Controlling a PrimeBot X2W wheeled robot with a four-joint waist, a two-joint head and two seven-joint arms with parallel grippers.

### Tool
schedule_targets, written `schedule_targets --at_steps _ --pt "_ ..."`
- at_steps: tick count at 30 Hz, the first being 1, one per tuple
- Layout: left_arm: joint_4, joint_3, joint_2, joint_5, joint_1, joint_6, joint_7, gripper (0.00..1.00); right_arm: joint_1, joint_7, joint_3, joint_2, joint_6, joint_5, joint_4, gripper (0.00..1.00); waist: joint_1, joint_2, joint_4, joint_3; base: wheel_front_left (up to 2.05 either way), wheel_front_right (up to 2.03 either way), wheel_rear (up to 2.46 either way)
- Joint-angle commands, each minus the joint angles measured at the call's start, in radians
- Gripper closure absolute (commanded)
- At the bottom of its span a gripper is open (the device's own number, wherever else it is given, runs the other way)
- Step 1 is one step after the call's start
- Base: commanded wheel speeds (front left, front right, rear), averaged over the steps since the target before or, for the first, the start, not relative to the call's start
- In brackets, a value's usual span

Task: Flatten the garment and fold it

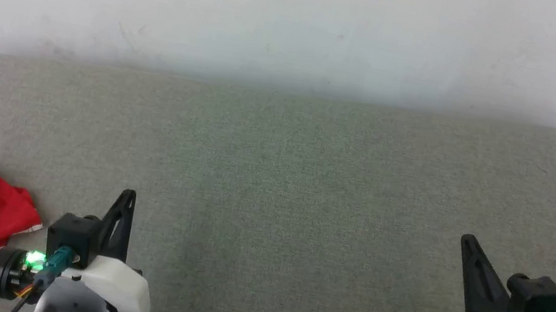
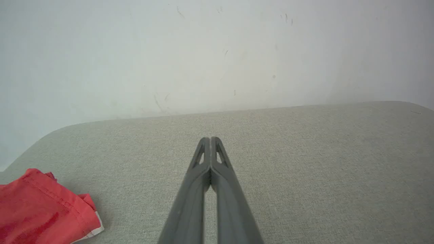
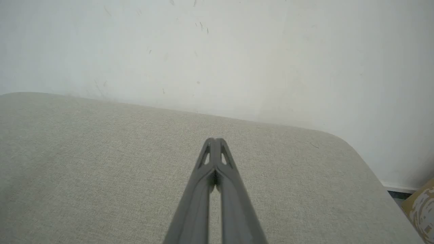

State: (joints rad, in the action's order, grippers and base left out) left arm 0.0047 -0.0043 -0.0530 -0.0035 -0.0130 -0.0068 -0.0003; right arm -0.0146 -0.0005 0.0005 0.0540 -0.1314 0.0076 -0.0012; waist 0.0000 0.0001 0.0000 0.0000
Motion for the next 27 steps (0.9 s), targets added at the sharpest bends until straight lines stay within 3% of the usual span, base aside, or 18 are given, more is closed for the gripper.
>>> schedule_targets --at_steps 1,23,24,27 --pt "-0.005 0.004 0.003 0.004 0.013 0.007 0.000 1.00 0.015 0.000 0.000 -0.004 0.001 -0.008 0.001 1.00 0.0000 -0.0001 0.000 0.000 0.00 0.00 0.00" --pt "-0.005 0.004 0.003 0.004 0.013 0.007 0.000 1.00 0.015 0.000 0.000 -0.004 0.001 -0.008 0.001 1.00 0.0000 -0.0001 0.000 0.000 0.00 0.00 0.00" --pt "0.000 0.000 0.000 0.000 0.000 0.000 0.000 0.00 0.000 0.000 0.000 0.000 0.000 0.000 0.000 0.00 0.0000 -0.0001 0.000 0.000 0.00 0.00 0.00" --pt "0.001 -0.003 0.000 -0.003 0.000 -0.001 -0.003 0.00 -0.002 -0.002 0.000 0.001 0.000 0.003 0.000 0.00 0.0000 -0.0001 0.000 0.000 0.00 0.00 0.00"
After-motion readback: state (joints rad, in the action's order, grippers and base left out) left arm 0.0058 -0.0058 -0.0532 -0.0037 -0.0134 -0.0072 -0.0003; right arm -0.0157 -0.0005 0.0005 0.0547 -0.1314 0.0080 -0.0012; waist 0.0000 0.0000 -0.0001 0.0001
